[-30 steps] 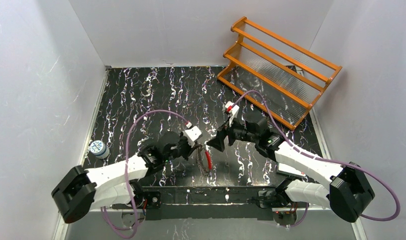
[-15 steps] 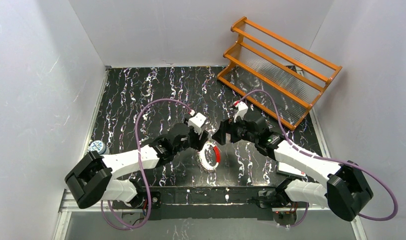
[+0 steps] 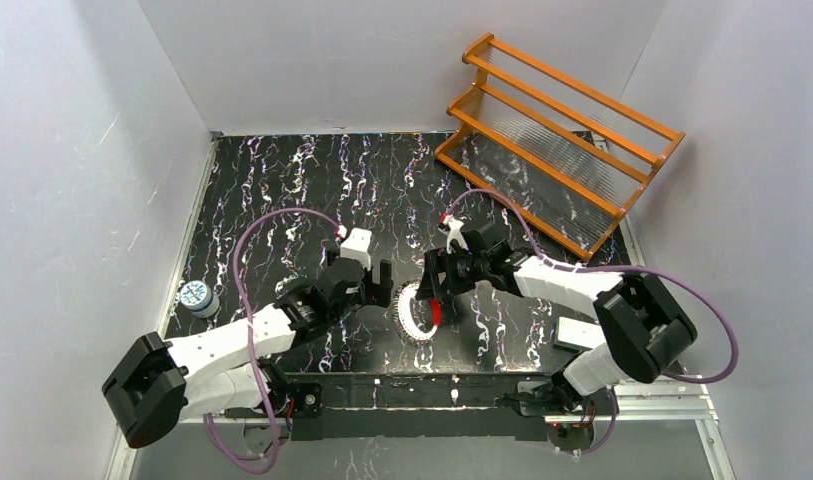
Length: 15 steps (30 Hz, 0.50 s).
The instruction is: Put the keys on the keyring
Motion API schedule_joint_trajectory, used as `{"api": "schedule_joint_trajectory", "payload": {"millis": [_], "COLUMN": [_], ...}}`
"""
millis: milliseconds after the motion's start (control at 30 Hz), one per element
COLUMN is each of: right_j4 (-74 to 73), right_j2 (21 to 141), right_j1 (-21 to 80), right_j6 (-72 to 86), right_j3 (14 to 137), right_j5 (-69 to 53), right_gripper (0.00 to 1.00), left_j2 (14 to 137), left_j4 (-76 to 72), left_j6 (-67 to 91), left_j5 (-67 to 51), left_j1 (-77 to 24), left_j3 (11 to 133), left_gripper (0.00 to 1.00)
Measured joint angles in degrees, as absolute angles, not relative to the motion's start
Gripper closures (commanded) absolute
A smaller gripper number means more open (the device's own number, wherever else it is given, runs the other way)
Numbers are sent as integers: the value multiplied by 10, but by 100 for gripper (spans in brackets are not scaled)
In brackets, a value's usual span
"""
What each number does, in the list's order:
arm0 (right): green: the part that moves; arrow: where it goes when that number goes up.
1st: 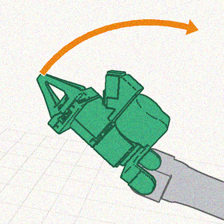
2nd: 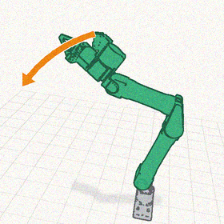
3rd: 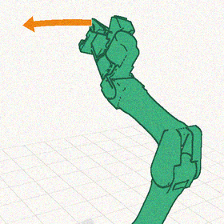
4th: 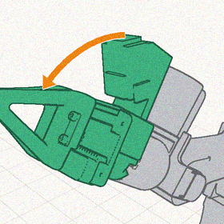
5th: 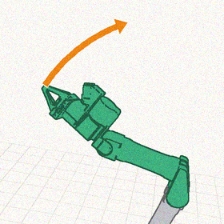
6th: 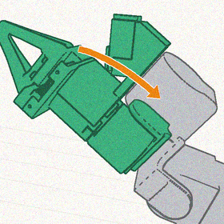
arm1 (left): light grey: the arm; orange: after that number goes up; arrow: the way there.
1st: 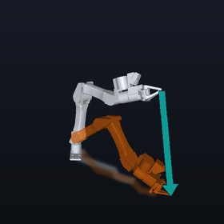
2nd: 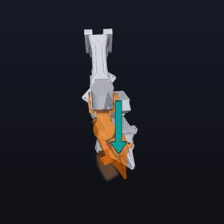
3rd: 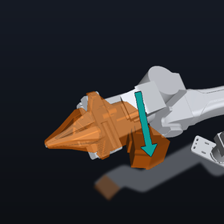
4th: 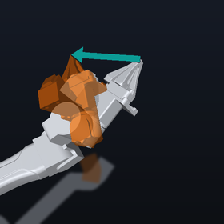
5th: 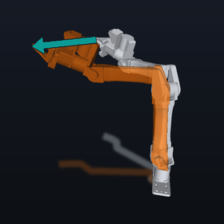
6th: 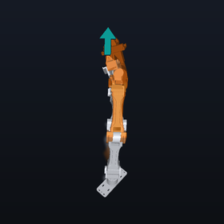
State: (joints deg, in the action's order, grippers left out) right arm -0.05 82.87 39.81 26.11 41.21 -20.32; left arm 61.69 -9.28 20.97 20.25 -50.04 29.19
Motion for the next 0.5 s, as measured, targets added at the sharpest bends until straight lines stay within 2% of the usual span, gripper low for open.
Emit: {"api": "schedule_joint_trajectory", "payload": {"millis": [300,500], "right_j4": [-31,-60], "right_j2": [878,892], "right_j1": [398,398], "right_j6": [237,223], "right_j3": [455,465], "right_j5": [-262,-288], "right_gripper": [25,35], "left_j2": [615,662], "left_j4": [6,17], "left_j6": [340,396], "left_j5": [200,140], "left_j1": [-489,-458], "left_j3": [275,274], "left_gripper": [17,22]}}
